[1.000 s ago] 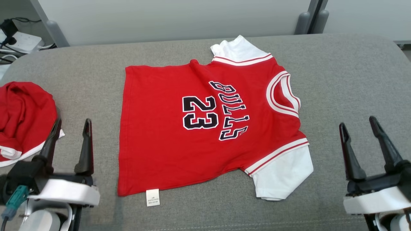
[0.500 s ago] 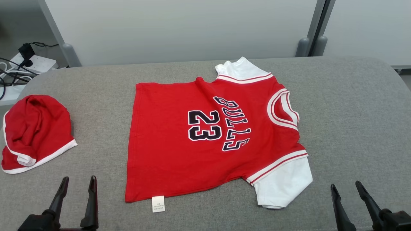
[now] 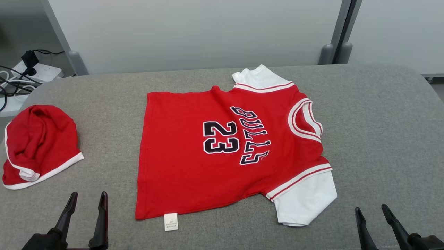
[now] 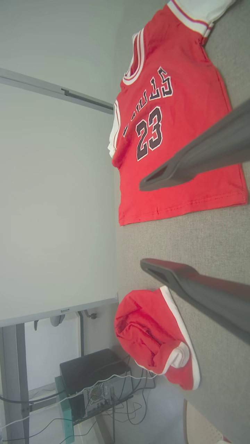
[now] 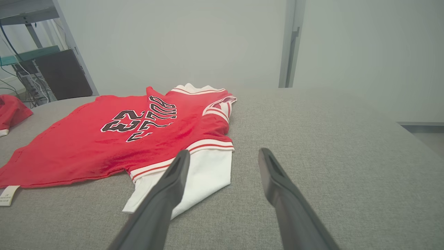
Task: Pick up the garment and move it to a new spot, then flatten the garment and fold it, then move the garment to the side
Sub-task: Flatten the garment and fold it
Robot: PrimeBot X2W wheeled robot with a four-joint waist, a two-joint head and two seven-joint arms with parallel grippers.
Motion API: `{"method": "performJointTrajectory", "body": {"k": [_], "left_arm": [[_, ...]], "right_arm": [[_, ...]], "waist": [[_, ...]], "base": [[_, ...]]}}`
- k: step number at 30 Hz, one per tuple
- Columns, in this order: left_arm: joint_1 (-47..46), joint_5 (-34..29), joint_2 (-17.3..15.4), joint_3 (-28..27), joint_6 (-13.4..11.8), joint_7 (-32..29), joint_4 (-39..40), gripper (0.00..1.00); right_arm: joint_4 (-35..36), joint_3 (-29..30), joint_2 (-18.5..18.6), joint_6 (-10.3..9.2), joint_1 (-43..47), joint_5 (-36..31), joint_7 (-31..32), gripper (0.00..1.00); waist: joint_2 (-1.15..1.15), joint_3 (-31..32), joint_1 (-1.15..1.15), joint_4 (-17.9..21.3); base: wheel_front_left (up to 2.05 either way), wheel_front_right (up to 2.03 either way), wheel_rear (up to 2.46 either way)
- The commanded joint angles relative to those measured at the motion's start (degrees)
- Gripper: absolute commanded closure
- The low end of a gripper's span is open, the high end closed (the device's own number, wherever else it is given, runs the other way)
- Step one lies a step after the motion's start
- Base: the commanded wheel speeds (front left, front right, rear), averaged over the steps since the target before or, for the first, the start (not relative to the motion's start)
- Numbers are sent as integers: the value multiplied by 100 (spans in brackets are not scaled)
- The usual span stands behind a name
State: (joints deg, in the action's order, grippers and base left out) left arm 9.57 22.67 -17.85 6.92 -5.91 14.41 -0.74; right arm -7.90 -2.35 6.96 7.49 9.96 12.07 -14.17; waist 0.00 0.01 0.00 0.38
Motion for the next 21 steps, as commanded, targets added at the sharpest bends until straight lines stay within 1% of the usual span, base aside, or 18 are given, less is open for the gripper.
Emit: {"method": "performJointTrajectory", "body": {"k": [1,11,13,17,21], "left_arm": [[-249,-79,-71,-250,51,59,98,0],[-311,-182,30,-269,101,55,97,0],[-311,23,143,-249,142,-92,33,0],[-436,225,190,-101,273,-474,-23,0],[-619,391,230,76,418,-845,-145,0]], "right_arm": [[168,-128,82,0,-158,26,-83,0],[183,-116,102,0,-249,29,-83,0],[133,-102,112,0,-268,49,-83,0],[-117,-139,229,0,-429,102,-22,0],[-386,-303,390,0,-687,142,186,0]], "waist": [[0,-15,0,0],[0,-127,0,-13],[0,-158,0,-19],[0,-284,0,-28],[0,-480,0,-57]], "base": [[0,0,0],[0,0,0],[0,0,0],[0,0,0],[0,0,0]]}}
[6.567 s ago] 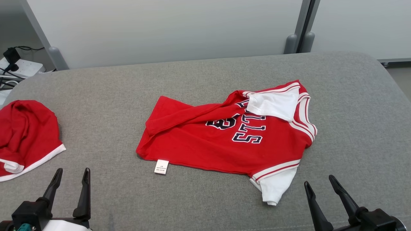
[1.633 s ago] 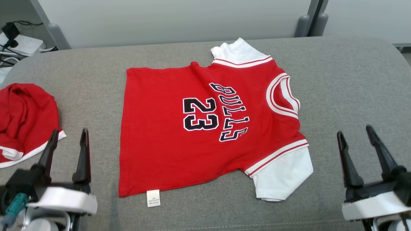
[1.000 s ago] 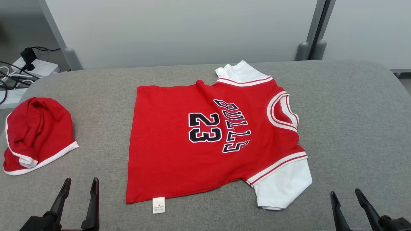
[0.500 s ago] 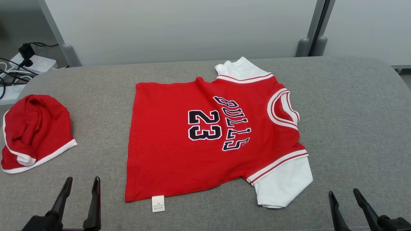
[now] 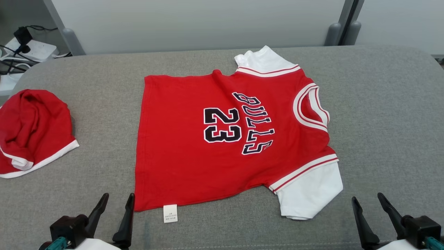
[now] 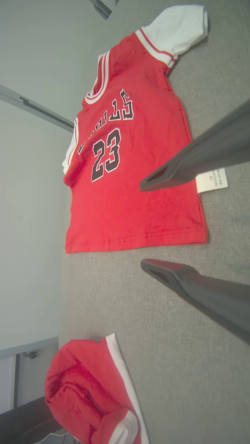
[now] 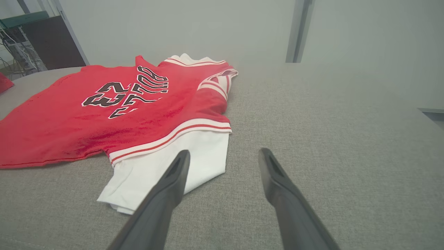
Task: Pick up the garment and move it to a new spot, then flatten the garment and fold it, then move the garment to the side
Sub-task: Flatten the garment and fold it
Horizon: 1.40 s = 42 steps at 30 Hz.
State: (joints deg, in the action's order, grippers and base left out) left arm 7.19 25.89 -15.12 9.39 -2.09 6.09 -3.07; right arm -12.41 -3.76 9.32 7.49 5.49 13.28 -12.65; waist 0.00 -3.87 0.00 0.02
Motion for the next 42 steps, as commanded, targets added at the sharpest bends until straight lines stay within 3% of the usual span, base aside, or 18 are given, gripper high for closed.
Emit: {"method": "performJointTrajectory", "body": {"k": [1,7,13,26,27,28,29,30,36,42], "left_arm": [[-434,102,-33,-135,68,-83,42,0],[-843,274,54,45,294,-280,-403,0],[-1422,503,159,167,545,-454,-1104,0],[-1943,886,185,232,648,-1072,-1776,0],[-1945,937,202,247,658,-1153,-1804,16],[-1942,960,201,265,663,-1218,-1812,61],[-1931,975,199,283,666,-1268,-1807,100],[-1901,1018,210,290,672,-1319,-1794,100],[-1520,1121,194,309,611,-1452,-1465,100],[-986,1267,113,237,503,-1567,-773,100]], "right_arm": [[27,-233,186,0,-315,24,65,0],[-161,-723,298,0,-703,85,121,0],[-437,-586,220,0,-896,103,37,0],[-1087,-627,205,0,-1524,241,347,0],[-1128,-657,200,0,-1543,282,395,0],[-1170,-689,197,0,-1551,328,452,50],[-1208,-731,208,0,-1551,360,514,62],[-1228,-769,208,0,-1539,415,564,100],[-1041,-638,201,0,-1134,732,641,100],[-205,-116,40,0,-299,978,722,100]], "waist": [[0,-150,0,-32],[0,-553,0,-139],[0,-1021,0,-170],[0,-1468,0,-148],[0,-1474,0,-154],[0,-1478,0,-157],[0,-1478,0,-161],[0,-1472,0,-162],[0,-1384,0,-206],[0,-1340,0,-213]], "base": [[0,0,0],[0,0,0],[0,0,0],[0,0,0],[0,0,0],[0,0,0],[0,0,0],[0,0,0],[0,0,0],[0,0,0]]}}
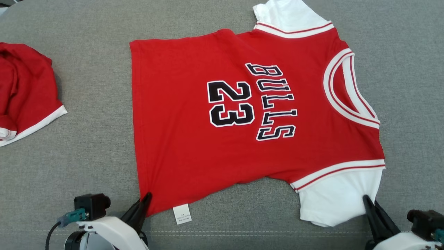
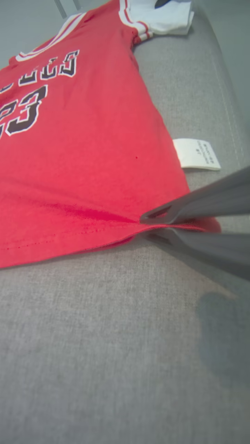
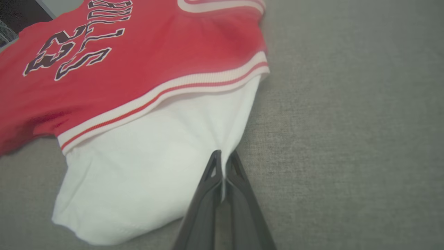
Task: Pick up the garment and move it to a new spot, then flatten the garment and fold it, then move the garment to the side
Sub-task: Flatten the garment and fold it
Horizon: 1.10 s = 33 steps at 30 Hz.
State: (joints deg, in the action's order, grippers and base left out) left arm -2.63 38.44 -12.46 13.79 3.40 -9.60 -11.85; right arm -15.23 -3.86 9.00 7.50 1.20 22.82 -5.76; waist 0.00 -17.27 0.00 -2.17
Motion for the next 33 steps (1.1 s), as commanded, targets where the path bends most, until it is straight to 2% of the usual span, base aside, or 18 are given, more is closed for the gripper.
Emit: {"method": "performJointTrajectory", "body": {"k": [1,5,9,16,19,23,33], "left_arm": [[108,41,-186,-242,-76,-12,258,100],[569,151,-335,-410,-234,-119,909,100],[797,327,-448,-577,-311,-262,1630,100],[266,566,-725,-693,-168,-639,2509,100],[-190,710,-744,-702,-153,-836,2491,100],[-829,1048,-608,-746,-124,-993,2082,100],[-1790,1653,-202,-925,-63,-969,601,100]], "right_arm": [[277,-31,61,-1,288,2,73,100],[1114,214,-101,-1,864,95,339,100],[1912,364,-284,-1,1077,607,754,100],[2718,609,-314,-1,256,1393,1574,100],[2624,653,-347,-1,-370,1633,1848,100],[2038,686,-375,-1,-1215,1684,2079,100],[436,601,-411,-1,-2657,1930,1941,100]], "waist": [[0,0,0,21],[0,-40,0,93],[0,-83,0,141],[0,-152,0,189],[0,-219,0,195],[0,-330,0,169],[0,-528,0,145]], "base": [[0,0,0],[0,0,0],[0,0,0],[0,0,0],[0,0,0],[0,0,0],[0,0,0]]}}
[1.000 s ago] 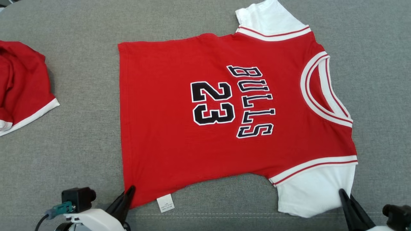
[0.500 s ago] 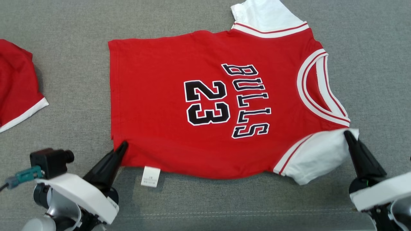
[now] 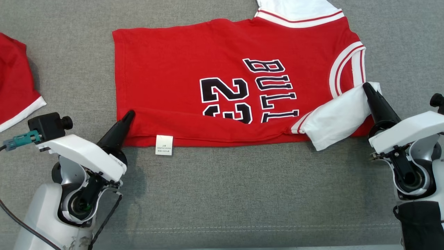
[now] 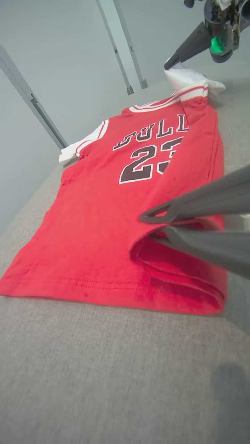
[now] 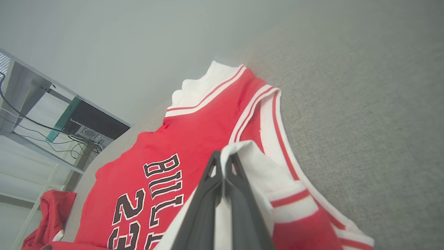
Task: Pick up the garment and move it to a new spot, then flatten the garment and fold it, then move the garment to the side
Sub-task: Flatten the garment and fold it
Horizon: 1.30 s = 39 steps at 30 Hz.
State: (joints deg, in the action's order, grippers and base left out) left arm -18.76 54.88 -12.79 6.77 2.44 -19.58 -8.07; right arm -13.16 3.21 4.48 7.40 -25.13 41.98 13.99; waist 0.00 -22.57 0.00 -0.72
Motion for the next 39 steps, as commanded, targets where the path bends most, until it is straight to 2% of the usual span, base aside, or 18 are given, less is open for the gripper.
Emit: {"method": "performJointTrajectory", "body": {"k": [1,9,10,11,12,13,16,21,25,26,34,39], "left_arm": [[-240,80,-122,-252,54,54,96,100],[-701,330,71,-422,192,341,-725,100],[-744,343,95,-446,209,410,-797,90],[-779,370,119,-452,233,441,-865,56],[-812,407,145,-465,258,475,-921,0],[-845,438,172,-489,281,535,-975,0],[-910,416,181,-477,337,672,-1147,0],[-969,249,187,-459,394,1076,-1314,0],[-892,-312,15,-332,379,1613,-1335,0],[-788,-631,-38,-248,313,1908,-1287,0],[-86,-1649,-85,157,-182,2632,-869,0],[238,-1939,-105,309,-398,2737,-705,0]], "right_arm": [[89,-102,30,9,-130,80,-62,100],[-844,5,-72,9,-788,813,-152,100],[-917,38,-84,9,-853,932,-205,100],[-989,63,-98,9,-919,1082,-234,70],[-1023,55,-110,9,-986,1253,-252,25],[-1053,75,-122,9,-1034,1456,-292,0],[-1180,90,-144,9,-1132,1931,-392,0],[-1176,-68,-152,9,-1195,2333,-563,0],[-766,-170,-125,9,-1094,2590,-937,0],[-550,-298,15,9,-958,2569,-1115,0],[160,-1342,902,9,163,1224,-2453,0],[204,-1382,1049,9,649,461,-2797,0]], "waist": [[0,-9,0,-1],[0,-56,0,-41],[0,-59,0,-47],[0,-60,0,-53],[0,-67,0,-60],[0,-69,0,-68],[0,-73,0,-86],[0,-107,0,-115],[0,-113,0,-122],[0,-91,0,-131],[0,153,0,-177],[0,280,0,-124]], "base": [[0,0,0],[0,0,0],[0,0,0],[0,0,0],[0,0,0],[0,0,0],[0,0,0],[0,0,0],[0,0,0],[0,0,0],[0,0,0],[0,0,0]]}}
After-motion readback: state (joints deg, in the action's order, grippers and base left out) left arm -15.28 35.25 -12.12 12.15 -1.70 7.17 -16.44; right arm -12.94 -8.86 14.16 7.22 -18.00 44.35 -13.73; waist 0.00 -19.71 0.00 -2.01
